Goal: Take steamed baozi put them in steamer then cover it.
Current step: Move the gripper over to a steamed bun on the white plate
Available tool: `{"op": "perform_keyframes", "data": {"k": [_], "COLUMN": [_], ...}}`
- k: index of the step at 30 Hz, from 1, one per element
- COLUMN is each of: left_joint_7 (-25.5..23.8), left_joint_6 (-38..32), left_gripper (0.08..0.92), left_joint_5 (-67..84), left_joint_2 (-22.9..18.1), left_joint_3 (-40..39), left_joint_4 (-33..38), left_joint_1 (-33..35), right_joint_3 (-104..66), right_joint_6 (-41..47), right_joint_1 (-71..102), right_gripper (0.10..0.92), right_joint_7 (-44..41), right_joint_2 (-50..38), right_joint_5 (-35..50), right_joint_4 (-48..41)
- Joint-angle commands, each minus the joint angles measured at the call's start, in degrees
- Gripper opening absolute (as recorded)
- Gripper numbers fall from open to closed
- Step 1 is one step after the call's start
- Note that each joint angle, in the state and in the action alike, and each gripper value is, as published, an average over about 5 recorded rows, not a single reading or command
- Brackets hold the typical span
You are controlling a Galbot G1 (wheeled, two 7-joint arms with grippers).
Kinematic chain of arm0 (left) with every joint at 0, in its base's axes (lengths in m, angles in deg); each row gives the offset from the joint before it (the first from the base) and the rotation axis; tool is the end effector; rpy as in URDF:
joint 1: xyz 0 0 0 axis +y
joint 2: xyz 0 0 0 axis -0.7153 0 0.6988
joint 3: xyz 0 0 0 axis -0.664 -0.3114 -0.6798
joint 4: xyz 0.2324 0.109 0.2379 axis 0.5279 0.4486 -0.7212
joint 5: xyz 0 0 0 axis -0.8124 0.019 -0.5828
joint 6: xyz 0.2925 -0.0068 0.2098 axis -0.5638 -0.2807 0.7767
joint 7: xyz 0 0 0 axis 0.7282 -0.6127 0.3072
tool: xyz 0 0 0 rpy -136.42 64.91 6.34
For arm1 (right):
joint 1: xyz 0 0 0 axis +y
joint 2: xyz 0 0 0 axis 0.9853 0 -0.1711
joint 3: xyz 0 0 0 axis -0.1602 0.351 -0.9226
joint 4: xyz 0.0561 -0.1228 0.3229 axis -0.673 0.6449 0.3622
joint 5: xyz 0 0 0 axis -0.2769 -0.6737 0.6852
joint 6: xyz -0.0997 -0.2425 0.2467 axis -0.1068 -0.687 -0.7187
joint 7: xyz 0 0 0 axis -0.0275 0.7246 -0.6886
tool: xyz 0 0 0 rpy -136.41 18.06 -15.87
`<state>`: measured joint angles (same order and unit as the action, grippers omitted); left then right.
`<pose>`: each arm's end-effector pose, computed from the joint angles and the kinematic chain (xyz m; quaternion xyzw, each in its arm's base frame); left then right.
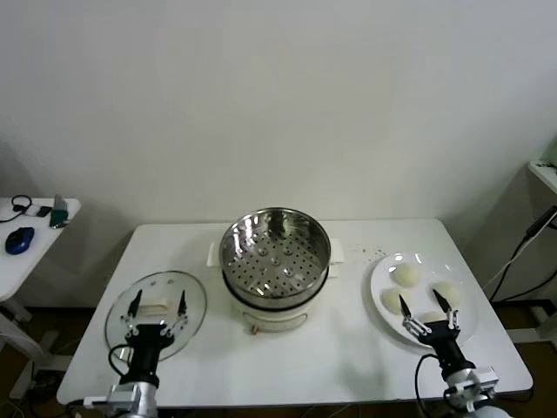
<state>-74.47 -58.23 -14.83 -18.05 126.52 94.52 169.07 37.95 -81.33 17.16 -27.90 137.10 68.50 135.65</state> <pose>0.1617 0.0472 -0.3358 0.0394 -0.9961 -0.0790 0.0081 0.2025 -0.1551 -0.3719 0.0692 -0.9952 0.0530 0.0444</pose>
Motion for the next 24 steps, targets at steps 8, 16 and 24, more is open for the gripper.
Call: {"op": "perform_keyframes", "data": {"k": [8,16,24], "left_joint_7": [0.39,1.08,1.21], "left_joint_6": [-0.81,-2.3,-2.91], "left_gripper": [0.823,0.823,0.823], "left_joint_5": [-1.31,-1.74,-1.92], "left_joint_2": [0.85,1.43,2.19], "left_joint_3": [-1.93,-3.26,-4.65], "left_joint_4": [1.03,1.13,0.8], "left_joint_1": [1.38,2.64,3.43], "right_joint_3": [4.69,16.69,49.66], "right_joint_6": [16.91,19.74,14.19], "right_joint_1": [-14.73,-33.42,-69.19], "right_gripper": [0.823,0.823,0.823], "right_joint_7": [-15.28,-37.34,-52.21], "right_joint_2": [-22.19,-38.74,-41.82], "right_joint_5": [-7.87,-11.77,-19.53], "right_joint_4": [-4.71,-15.11,-29.93]}}
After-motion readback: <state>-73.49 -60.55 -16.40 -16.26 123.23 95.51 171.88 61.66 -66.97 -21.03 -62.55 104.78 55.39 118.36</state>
